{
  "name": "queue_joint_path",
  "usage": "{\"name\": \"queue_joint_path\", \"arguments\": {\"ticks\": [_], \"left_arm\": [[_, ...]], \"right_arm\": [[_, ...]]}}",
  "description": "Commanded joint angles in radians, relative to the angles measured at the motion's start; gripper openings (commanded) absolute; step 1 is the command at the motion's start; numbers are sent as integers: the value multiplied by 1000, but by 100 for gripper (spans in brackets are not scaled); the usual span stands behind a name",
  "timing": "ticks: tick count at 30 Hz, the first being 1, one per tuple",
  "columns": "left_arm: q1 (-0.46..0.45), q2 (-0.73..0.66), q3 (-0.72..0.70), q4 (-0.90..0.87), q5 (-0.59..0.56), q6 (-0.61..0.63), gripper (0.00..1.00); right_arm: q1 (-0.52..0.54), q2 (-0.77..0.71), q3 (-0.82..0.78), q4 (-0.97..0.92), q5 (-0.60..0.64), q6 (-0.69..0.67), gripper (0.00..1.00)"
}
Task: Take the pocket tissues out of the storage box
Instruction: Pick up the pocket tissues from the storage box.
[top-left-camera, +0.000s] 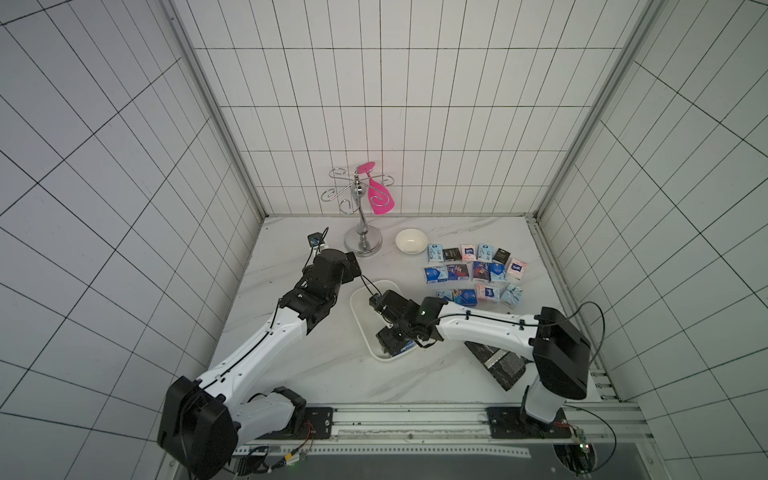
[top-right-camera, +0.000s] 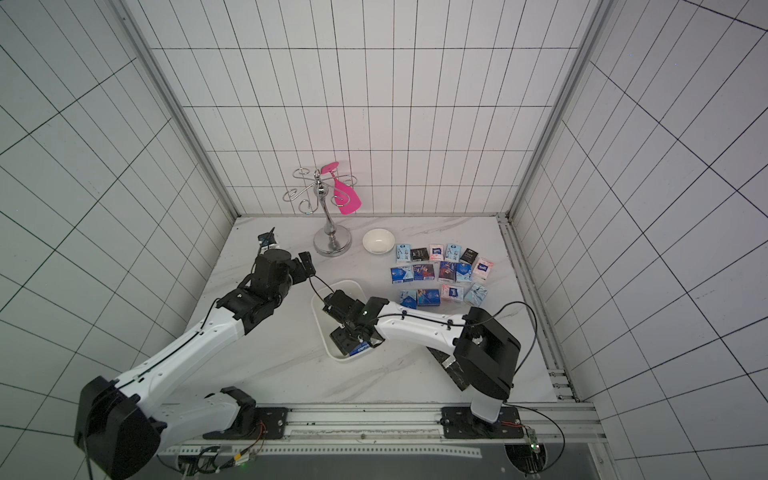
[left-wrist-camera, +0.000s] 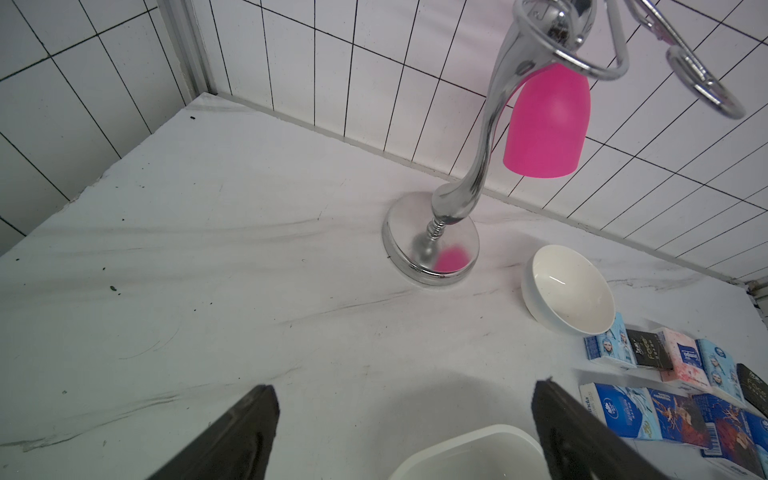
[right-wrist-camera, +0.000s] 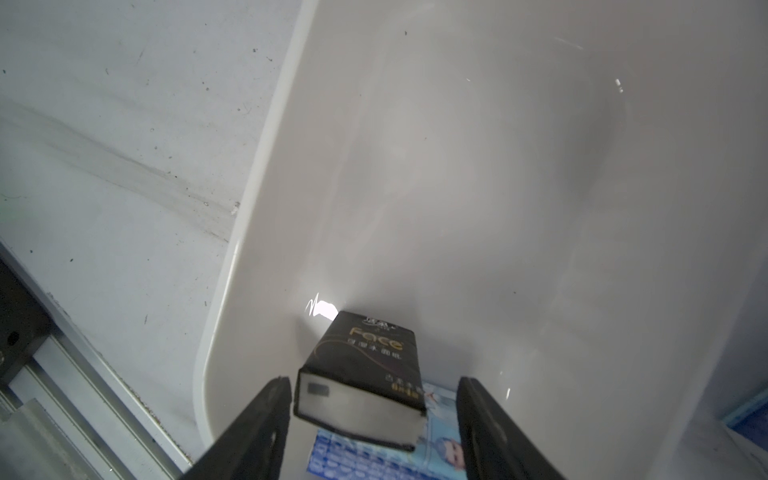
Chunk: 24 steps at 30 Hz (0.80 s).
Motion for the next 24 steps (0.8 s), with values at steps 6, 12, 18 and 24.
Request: {"name": "queue_joint_path", "arguments": {"ticks": [6,12,18,24], "left_arm": [[3,-14,9,0,1,6,99],[3,-16,11,0,1,8,99],[3,-16,13,0,-1,9,98],[3,-13,15,0,-1,8,98]], "right_arm": [[10,38,27,0,4,25,68],[13,42,24,10,17,33,62],[12,33,37,-5,27,30,54],[12,-25,49,-5,77,23,54]]}}
